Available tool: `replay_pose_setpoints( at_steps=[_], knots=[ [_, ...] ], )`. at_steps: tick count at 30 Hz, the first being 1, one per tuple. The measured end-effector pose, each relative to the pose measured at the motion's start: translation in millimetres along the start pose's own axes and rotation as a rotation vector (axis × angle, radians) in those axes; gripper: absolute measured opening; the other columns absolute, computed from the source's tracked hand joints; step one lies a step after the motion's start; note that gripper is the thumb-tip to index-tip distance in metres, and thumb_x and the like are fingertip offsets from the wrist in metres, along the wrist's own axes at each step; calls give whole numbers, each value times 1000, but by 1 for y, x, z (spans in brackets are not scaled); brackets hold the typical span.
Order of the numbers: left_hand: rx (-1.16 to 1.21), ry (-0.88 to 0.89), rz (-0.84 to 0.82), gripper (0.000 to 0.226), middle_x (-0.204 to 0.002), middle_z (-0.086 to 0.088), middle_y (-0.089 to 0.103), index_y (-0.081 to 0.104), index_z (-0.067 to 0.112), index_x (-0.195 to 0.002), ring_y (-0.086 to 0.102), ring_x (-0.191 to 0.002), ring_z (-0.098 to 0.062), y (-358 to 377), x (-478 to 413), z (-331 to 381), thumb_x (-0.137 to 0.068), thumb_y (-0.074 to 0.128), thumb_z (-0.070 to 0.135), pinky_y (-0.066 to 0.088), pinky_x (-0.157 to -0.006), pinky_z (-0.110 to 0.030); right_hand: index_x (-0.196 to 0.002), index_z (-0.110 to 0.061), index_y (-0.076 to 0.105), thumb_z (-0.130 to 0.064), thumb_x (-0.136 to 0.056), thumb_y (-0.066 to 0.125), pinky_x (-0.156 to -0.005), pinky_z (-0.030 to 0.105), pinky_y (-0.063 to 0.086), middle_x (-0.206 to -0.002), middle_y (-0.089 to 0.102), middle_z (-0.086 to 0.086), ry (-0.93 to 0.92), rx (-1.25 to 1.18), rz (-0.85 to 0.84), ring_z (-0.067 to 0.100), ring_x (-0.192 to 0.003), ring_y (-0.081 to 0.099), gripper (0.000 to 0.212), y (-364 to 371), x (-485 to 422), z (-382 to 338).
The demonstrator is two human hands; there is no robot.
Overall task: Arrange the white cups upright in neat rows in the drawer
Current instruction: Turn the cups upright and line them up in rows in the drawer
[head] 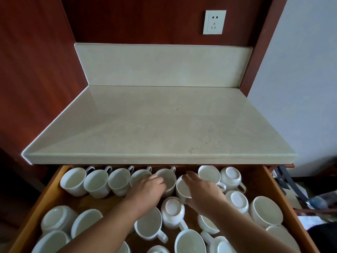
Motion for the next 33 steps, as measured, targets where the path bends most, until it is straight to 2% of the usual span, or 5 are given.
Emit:
replay_pose_setpoints(
  at_steps=[4, 7, 14, 24, 33],
  knots=[
    [117, -93, 116, 21, -109, 6, 58, 63, 22, -100, 54, -103, -17, -7, 16, -18, -79, 66, 23, 51, -83, -34, -130, -26, 54, -28, -92, 60, -75, 42, 57, -164, 21, -5, 20, 9, 23, 36, -103, 68, 38, 5, 2, -1],
    [82, -182, 116, 21, -101, 5, 55, 58, 23, -91, 53, -94, -19, -11, 33, -38, -71, 65, 23, 50, -79, -34, -122, -28, 63, -26, -95, 54, -76, 43, 58, -166, 15, -3, 46, -4, 28, 34, -100, 68, 29, 7, 1, -1],
    [-7, -155, 40, 23, -81, 9, 56, 51, 29, -73, 58, -81, -15, -3, 43, -48, -77, 69, 16, 49, -68, -30, -122, -30, 67, -23, -98, 49, -77, 42, 58, -158, 26, -5, 34, 19, 76, 29, -100, 68, 30, 11, -4, 0],
    [28, -195, 57, 19, -87, 8, 58, 57, 28, -83, 60, -87, -17, -2, 43, -43, -79, 70, 15, 50, -73, -31, -122, -31, 68, -20, -97, 47, -74, 40, 57, -155, 32, -6, 44, 9, 93, 30, -96, 68, 35, 13, -5, 1],
    [110, -73, 83, 8, -96, 2, 61, 60, 20, -88, 57, -91, -22, -7, 0, 2, -82, 61, 14, 50, -76, -39, -108, -23, 66, -23, -99, 49, -64, 30, 39, -106, 65, 1, 47, 9, 152, 27, -98, 67, 19, 13, -1, -1]
  ],
)
Point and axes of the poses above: each hand's wrist, its own x-axis away from the middle knuckle, its own y-axis out of the palm, z = x × y, the point moved 6 cm from there along -x, towards the middle knuckle
